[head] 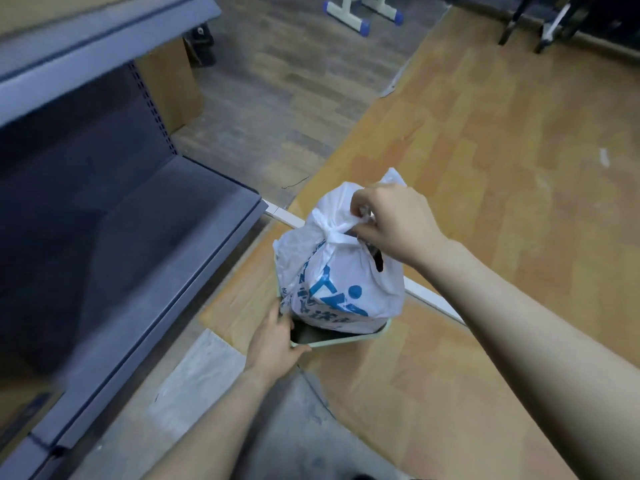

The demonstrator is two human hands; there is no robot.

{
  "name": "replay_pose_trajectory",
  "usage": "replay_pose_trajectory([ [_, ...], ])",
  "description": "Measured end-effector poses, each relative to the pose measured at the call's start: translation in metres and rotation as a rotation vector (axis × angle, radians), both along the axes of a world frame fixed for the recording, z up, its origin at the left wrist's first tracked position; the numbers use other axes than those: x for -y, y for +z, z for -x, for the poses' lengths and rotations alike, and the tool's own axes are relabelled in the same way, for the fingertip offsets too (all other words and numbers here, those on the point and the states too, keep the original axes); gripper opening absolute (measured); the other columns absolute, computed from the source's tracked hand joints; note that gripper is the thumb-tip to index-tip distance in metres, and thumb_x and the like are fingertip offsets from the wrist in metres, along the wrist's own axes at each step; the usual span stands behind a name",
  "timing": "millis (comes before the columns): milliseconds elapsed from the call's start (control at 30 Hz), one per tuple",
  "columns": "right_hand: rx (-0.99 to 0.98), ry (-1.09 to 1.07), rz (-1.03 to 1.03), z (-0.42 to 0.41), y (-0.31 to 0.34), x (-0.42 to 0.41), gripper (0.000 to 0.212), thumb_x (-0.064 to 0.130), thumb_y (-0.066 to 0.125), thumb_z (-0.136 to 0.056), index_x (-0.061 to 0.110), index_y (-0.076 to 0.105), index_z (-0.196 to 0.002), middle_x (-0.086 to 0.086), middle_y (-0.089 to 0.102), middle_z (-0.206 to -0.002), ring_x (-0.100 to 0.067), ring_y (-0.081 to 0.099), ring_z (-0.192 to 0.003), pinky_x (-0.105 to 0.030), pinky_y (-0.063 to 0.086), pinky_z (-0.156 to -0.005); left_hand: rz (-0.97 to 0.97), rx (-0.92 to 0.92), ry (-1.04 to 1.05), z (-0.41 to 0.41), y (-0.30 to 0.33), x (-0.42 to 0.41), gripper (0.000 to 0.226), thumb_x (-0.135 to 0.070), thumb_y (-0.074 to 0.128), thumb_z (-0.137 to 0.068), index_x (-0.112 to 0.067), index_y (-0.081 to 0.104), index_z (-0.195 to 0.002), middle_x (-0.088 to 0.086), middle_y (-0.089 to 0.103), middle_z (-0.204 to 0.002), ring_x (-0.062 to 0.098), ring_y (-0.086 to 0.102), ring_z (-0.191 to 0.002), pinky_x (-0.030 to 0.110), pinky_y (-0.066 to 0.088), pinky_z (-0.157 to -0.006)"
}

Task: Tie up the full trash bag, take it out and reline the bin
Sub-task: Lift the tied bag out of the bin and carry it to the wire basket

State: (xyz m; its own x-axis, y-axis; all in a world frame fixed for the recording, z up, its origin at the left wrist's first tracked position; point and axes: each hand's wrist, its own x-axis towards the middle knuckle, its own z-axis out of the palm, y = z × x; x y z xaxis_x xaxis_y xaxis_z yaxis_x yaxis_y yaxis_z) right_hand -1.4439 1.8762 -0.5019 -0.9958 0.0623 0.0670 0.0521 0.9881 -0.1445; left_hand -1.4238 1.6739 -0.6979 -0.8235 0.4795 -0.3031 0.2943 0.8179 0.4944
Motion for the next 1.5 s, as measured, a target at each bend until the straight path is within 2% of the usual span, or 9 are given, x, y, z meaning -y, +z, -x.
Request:
replay_pose_trajectory([
  [100,0.047,-0.009,0.019,0.005,0.032,-0.002,0.016,0.018,0.062,-0.080,0.007,0.062,-0.091,-0.006,0.065,-0.089,-0.024,0.057,-0.079,-0.029,0.033,-0.055,0.097,0.044,-0.006,0.000,0.040,-0.004,0.076,-0.039,0.070,-0.078,-0.015,0.033,-0.140,0.006,0.026,-0.145,0.026,0.051,-0.117,0.035,0.048,-0.094],
  [233,0.086,-0.021,-0.026,0.007,0.081,-0.002,0.013,0.018,0.062,-0.077,0.009,0.064,-0.087,-0.005,0.066,-0.087,-0.024,0.059,-0.087,-0.030,0.037,-0.057,0.184,0.042,-0.019,-0.008,0.101,-0.003,0.056,-0.031,0.063,-0.084,-0.016,0.040,-0.133,0.011,0.030,-0.138,0.030,0.055,-0.104,0.038,0.048,-0.090],
  [400,0.121,-0.024,-0.008,-0.001,0.151,0.003,0.013,0.016,0.063,-0.074,0.014,0.064,-0.087,-0.002,0.067,-0.089,-0.023,0.054,-0.089,-0.027,0.032,-0.058,0.254,0.020,-0.080,-0.010,0.187,0.010,0.038,-0.026,0.052,-0.090,-0.015,0.047,-0.127,0.012,0.027,-0.141,0.031,0.050,-0.112,0.038,0.039,-0.096],
  [533,0.151,0.015,-0.020,-0.013,0.209,0.011,0.011,0.016,0.065,-0.074,0.016,0.063,-0.084,0.000,0.066,-0.086,-0.023,0.054,-0.086,-0.025,0.029,-0.055,0.283,-0.034,-0.108,-0.003,0.261,0.021,0.036,-0.023,0.048,-0.091,-0.013,0.048,-0.125,0.010,0.028,-0.141,0.028,0.042,-0.123,0.036,0.034,-0.101],
  [700,0.168,0.038,-0.071,-0.034,0.278,0.017,0.013,0.011,0.059,-0.070,0.015,0.063,-0.082,-0.001,0.067,-0.084,-0.023,0.054,-0.081,-0.025,0.024,-0.052,0.342,-0.093,-0.119,-0.010,0.353,0.032,0.035,-0.025,0.048,-0.092,-0.013,0.050,-0.124,0.010,0.028,-0.142,0.028,0.045,-0.120,0.037,0.035,-0.099],
  [933,0.224,0.224,-0.133,-0.063,0.368,0.038,0.014,0.012,0.057,-0.072,0.022,0.060,-0.082,0.004,0.056,-0.077,-0.020,0.047,-0.076,-0.024,0.022,-0.051,0.466,-0.096,-0.042,-0.049,0.463,0.057,0.038,-0.028,0.048,-0.094,-0.010,0.048,-0.128,0.013,0.019,-0.151,0.028,0.041,-0.126,0.047,0.025,-0.112],
  [1133,0.248,0.404,-0.202,-0.098,0.439,0.069,0.018,0.009,0.057,-0.071,0.024,0.047,-0.074,0.007,0.049,-0.072,-0.019,0.044,-0.072,-0.023,0.020,-0.048,0.469,-0.147,0.097,-0.079,0.559,0.096,0.031,-0.024,0.050,-0.094,-0.010,0.048,-0.121,0.013,0.027,-0.143,0.030,0.046,-0.119,0.046,0.033,-0.104],
  [1233,0.273,0.447,-0.225,-0.120,0.467,0.087,0.025,0.010,0.060,-0.070,0.026,0.042,-0.064,0.009,0.040,-0.062,-0.019,0.042,-0.069,-0.023,0.018,-0.046,0.421,-0.153,0.170,-0.103,0.588,0.116,0.030,-0.031,0.053,-0.093,-0.011,0.050,-0.114,0.011,0.032,-0.137,0.030,0.051,-0.112,0.039,0.038,-0.093],
  [1500,0.249,0.609,-0.207,-0.176,0.494,0.157,0.021,0.011,0.064,-0.069,0.027,0.050,-0.069,0.005,0.056,-0.080,-0.020,0.049,-0.073,-0.023,0.025,-0.048,0.416,-0.108,0.327,-0.194,0.613,0.174,0.034,-0.030,0.055,-0.090,-0.014,0.048,-0.119,0.008,0.040,-0.128,0.029,0.053,-0.109,0.048,0.033,-0.103],
])
